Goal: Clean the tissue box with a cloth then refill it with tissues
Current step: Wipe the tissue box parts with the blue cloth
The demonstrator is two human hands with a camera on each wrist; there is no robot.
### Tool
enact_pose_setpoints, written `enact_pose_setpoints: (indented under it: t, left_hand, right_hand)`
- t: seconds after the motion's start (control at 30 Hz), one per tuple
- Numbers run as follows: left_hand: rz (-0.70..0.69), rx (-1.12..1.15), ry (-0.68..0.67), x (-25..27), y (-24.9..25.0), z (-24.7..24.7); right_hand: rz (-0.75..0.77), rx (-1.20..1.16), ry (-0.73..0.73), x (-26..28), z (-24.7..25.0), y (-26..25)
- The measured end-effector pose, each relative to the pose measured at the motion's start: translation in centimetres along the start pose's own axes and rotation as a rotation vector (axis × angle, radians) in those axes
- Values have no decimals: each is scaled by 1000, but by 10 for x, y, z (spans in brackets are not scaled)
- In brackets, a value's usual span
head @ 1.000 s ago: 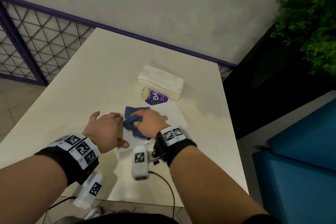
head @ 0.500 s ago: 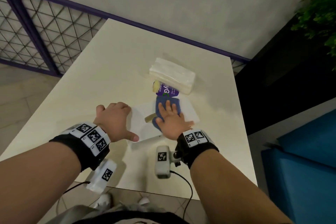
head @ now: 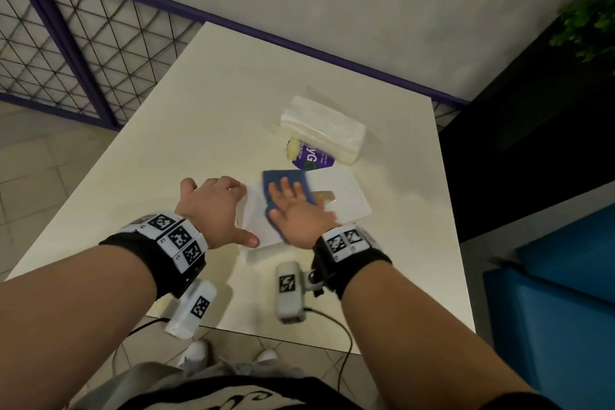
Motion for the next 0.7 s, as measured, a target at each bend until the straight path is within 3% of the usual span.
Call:
enact_pose_setpoints:
  t: [0.07,0.17,0.3,0.37,0.57,0.7]
  left_hand:
    - [-3,-15,7,1,0,1]
    - [-9,-32,19,1,2,3]
    - [-3,-37,7,0,1,3]
    - [-9,-38,3,0,2,3]
    - [-14,-116,1,2,5,5]
    - [-15,-122,-31,-1,8,7]
  right_hand:
    - [87,16,-18,4,-9,-27]
    - [141,50,-17,9,-5,-16]
    - [-55,131,35,8,14,63]
    - [-131,120,63,9,19,77]
    - [215,-11,1,18,-18,-40]
    - [155,96,29,23,-12,1]
Point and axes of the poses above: each hand's wrist, its own x-axis away from the middle knuckle, its own z-axis out of the back of the hand, y = z × x, the point moved 9 cm from there along -x, towards the middle knuckle, and after that the axes turned 2 degrees about -y, right-handed, at the moved point
